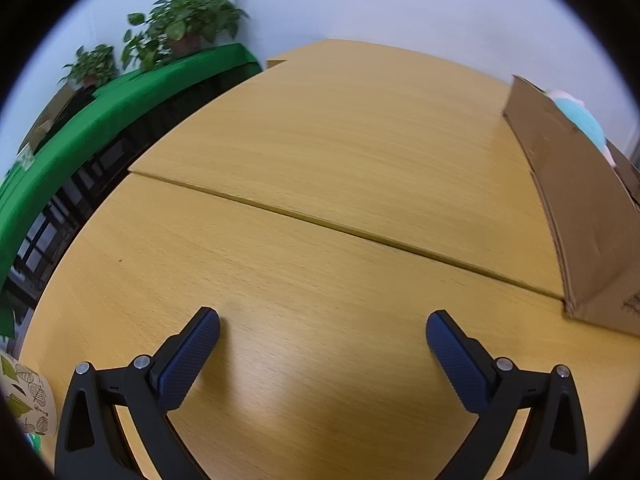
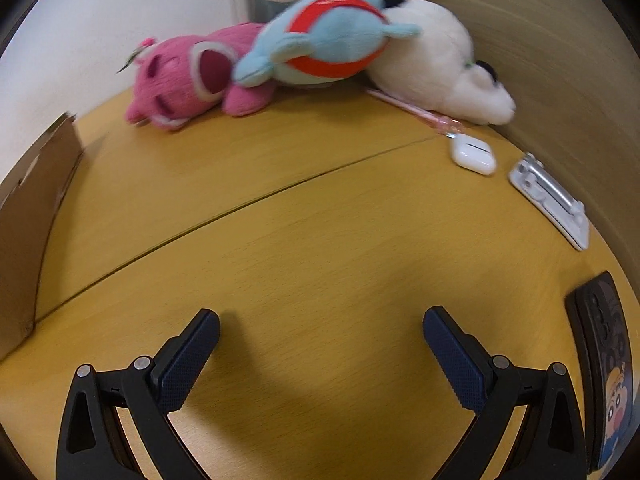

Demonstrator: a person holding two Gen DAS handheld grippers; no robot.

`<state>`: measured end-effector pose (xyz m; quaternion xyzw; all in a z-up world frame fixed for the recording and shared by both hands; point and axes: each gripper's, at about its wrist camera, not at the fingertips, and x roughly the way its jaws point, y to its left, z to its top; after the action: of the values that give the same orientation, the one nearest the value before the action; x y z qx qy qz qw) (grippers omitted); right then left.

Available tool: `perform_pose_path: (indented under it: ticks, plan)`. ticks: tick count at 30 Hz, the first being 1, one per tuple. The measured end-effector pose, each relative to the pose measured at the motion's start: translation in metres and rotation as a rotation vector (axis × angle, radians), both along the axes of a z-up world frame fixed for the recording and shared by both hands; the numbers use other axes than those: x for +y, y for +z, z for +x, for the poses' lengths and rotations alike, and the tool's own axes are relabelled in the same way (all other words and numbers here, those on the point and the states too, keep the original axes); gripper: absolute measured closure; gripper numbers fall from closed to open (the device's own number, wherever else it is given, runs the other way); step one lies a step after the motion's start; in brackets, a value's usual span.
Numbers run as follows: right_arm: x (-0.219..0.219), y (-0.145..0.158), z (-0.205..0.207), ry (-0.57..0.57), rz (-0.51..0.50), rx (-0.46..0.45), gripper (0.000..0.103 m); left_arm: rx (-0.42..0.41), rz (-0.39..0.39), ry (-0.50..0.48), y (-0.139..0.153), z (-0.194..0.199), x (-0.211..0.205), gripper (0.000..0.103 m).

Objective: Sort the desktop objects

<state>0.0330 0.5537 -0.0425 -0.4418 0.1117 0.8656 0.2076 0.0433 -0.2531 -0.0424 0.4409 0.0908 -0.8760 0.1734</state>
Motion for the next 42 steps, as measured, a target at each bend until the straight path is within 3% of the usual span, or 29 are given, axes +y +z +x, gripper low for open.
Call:
perform_pose_path:
  ticks: [9, 42]
  plan:
    - [0.027, 0.001, -0.024, -0.081, 0.002, -0.001, 0.0, -0.001, 0.003, 0.006, 0.001, -0.031, -0.02, 0.0]
    - [0.026, -0.001, -0.024, -0.087, 0.002, 0.001, 0.0, -0.001, 0.004, 0.013, 0.0, -0.034, -0.017, 0.0]
